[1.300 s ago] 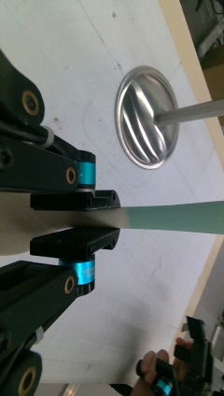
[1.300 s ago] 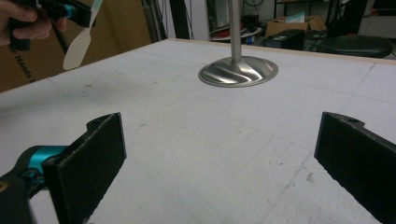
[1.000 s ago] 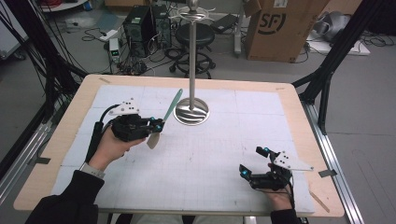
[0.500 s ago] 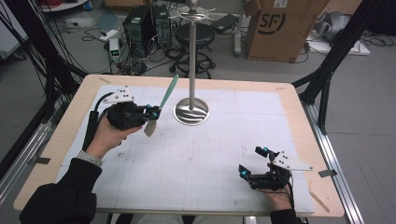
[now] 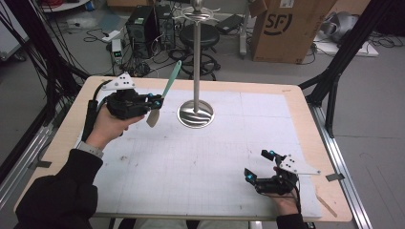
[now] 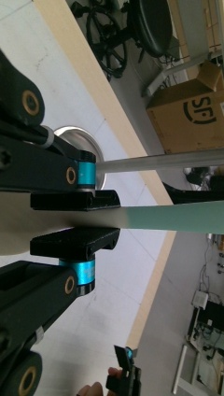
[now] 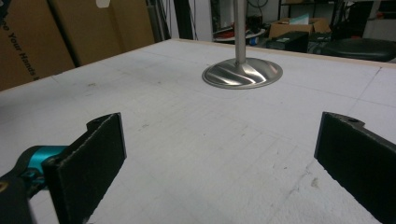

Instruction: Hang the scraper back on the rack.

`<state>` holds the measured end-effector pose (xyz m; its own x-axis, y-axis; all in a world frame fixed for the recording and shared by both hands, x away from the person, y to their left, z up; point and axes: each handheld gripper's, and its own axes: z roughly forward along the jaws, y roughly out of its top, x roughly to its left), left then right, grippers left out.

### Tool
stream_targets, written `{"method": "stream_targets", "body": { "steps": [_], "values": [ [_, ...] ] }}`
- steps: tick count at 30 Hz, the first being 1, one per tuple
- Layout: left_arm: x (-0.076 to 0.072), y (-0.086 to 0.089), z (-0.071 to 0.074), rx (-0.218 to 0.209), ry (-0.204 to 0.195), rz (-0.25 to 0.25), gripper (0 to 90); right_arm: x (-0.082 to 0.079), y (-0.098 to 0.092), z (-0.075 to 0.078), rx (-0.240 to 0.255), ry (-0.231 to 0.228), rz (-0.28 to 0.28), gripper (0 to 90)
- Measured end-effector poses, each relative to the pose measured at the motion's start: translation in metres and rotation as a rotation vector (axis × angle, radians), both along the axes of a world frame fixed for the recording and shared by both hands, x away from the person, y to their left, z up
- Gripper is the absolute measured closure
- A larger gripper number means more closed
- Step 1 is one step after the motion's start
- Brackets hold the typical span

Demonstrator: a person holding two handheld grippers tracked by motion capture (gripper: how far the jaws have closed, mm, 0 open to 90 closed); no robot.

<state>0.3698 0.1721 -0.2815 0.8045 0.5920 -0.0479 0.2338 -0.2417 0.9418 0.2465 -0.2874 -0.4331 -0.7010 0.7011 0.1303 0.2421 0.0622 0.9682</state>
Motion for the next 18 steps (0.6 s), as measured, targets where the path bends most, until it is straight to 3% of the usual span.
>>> {"method": "stream_targets", "body": {
  "steps": [4, 8, 18],
  "values": [
    [0.003, -0.003, 0.006, 0.018, -0.013, -0.002, 80.1, 0.0, 0.0, 0.001, 0.0, -0.007, 0.0, 0.8],
    [0.005, -0.004, 0.011, 0.0, -0.022, -0.003, 80.1, -0.001, -0.001, 0.001, 0.005, 0.0, -0.003, 0.8],
    [0.017, -0.005, 0.03, 0.013, -0.047, 0.016, 80.1, -0.001, -0.004, 0.002, 0.009, -0.015, -0.006, 0.8]
  ]
}}
